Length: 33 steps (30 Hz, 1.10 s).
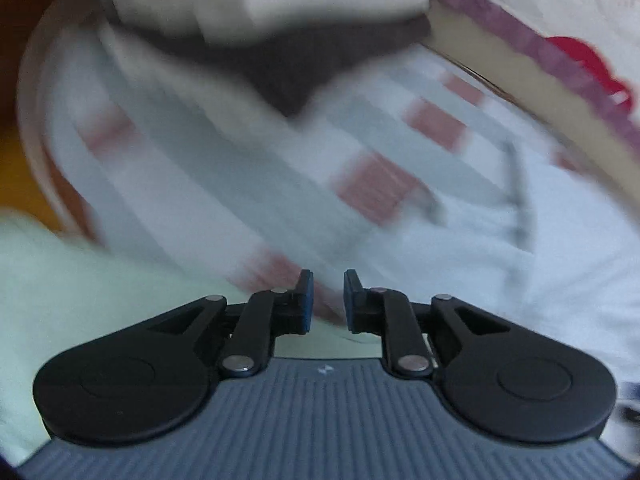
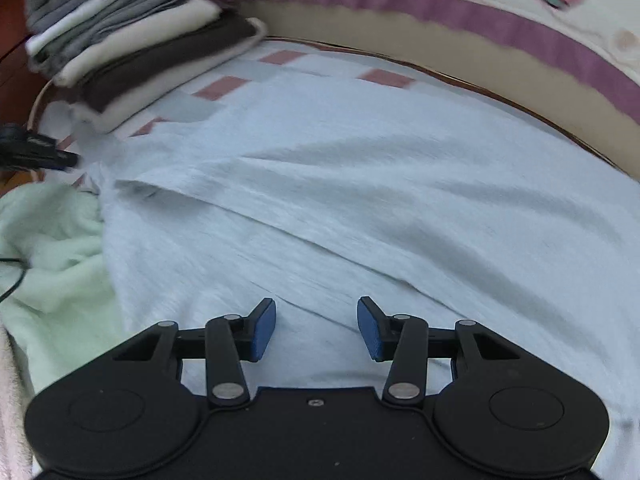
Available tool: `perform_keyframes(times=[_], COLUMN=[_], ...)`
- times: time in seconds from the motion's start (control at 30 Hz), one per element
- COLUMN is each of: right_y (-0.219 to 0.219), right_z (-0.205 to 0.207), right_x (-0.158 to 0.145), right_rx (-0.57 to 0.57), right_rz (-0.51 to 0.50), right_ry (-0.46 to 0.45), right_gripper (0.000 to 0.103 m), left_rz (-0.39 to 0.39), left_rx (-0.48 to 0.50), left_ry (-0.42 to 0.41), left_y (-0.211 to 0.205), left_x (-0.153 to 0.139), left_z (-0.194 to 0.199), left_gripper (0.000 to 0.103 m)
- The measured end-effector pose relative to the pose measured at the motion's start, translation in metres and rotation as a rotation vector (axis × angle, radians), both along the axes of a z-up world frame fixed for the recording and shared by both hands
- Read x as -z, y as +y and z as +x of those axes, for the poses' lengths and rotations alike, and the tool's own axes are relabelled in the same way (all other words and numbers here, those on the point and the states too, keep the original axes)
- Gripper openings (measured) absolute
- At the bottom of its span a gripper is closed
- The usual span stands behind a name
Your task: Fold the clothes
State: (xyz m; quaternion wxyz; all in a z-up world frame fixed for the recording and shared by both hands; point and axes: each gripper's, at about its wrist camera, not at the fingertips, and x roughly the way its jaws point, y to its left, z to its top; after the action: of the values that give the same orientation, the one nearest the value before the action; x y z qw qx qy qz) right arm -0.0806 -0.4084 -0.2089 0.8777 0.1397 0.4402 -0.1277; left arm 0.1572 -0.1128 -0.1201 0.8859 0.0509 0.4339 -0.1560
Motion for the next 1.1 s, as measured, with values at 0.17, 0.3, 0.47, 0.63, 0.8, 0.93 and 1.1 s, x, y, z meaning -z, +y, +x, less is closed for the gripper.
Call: perform_keyframes(times=[0.17,0.3,0.47,0.63,0.8,0.93,1.1], right_y=[-0.026,-0.054,-0.084,-0.094,-0.110,-0.121,-0.134], right_z=[-0.039,-0.080,-0.133,-0.155,-0.173,-0.168,-0.177], right_x=[-0.008,-0.018,-0.023,-0.007,-0.006,0.006,0.009], right_rx=[0.146,0.286,0.410,0.442,0.541,0.510,0.560], right_rz=[-0.023,-0.100,-0.206,-0.258,-0.187,-0.218,-0.195], right_ry=[0.007,0.028,0.085,0.140,0.050,0.093,0.043], right_gripper=[0.050,0.050,0.050,0.048,0.048,0.047,0.008], left_rz=[-0.256,-0.238,-0.039,0.051,-0.014,0.009,0.037], left_rx=[0.160,0.453,0.716,0.726,0.654,0.643,0.643], left_ry=[0.025,0.039,-0.016,-0.021,-0.025,-0.030,-0.024], left_y=[0.000,-0.038,-0.078,-0.096,-0.097,-0.102,-0.102], left_x=[-0.017,-0.018,-0.005,0.013,0.011,0.013,0.017], left_z=[-0.003,-0.036,-0.078,-0.080,-0.071,-0.071,-0.072], left_gripper=[0.032,0.049,0.061,0.061,0.061,0.061,0.060])
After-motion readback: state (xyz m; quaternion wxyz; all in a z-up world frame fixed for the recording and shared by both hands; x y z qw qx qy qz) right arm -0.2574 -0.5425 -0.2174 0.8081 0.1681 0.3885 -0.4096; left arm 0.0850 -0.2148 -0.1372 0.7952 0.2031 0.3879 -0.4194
